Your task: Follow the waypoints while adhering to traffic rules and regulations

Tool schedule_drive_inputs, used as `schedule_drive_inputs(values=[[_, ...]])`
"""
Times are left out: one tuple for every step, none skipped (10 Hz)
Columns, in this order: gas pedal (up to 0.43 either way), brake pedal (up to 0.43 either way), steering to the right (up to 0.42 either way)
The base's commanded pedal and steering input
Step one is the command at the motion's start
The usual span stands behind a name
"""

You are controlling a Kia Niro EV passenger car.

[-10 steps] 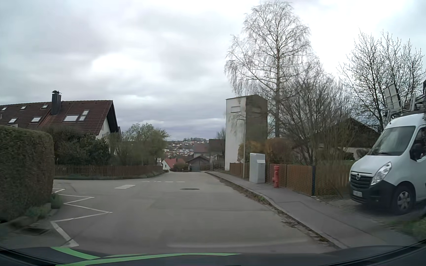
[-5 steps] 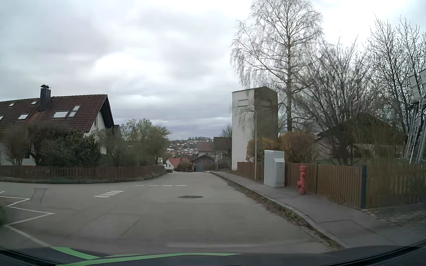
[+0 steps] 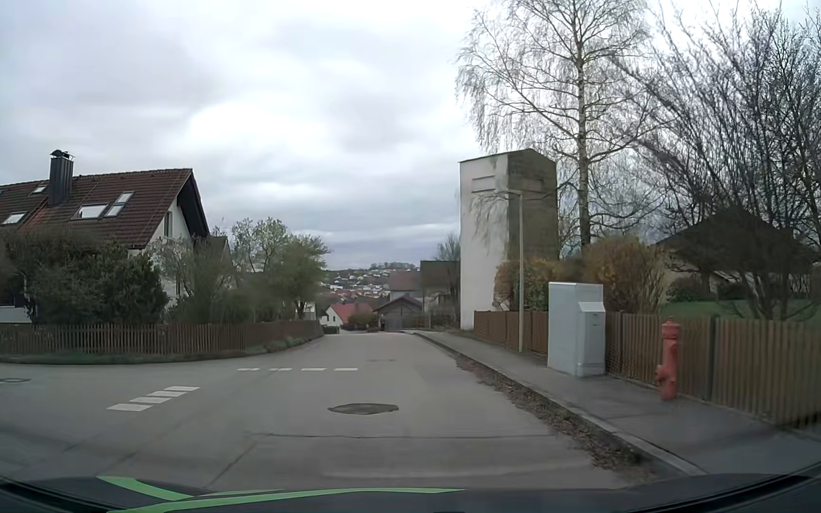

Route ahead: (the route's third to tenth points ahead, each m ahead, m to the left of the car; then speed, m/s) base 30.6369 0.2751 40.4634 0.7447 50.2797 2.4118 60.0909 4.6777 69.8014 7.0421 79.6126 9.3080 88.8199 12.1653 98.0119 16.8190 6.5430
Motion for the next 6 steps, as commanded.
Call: schedule_drive_inputs(values=[[0.0,0.0,-0.019],[0.0,0.0,-0.012],[0.0,0.0,-0.007],[0.0,0.0,-0.007],[0.0,0.0,-0.007],[0.0,0.0,-0.007]])
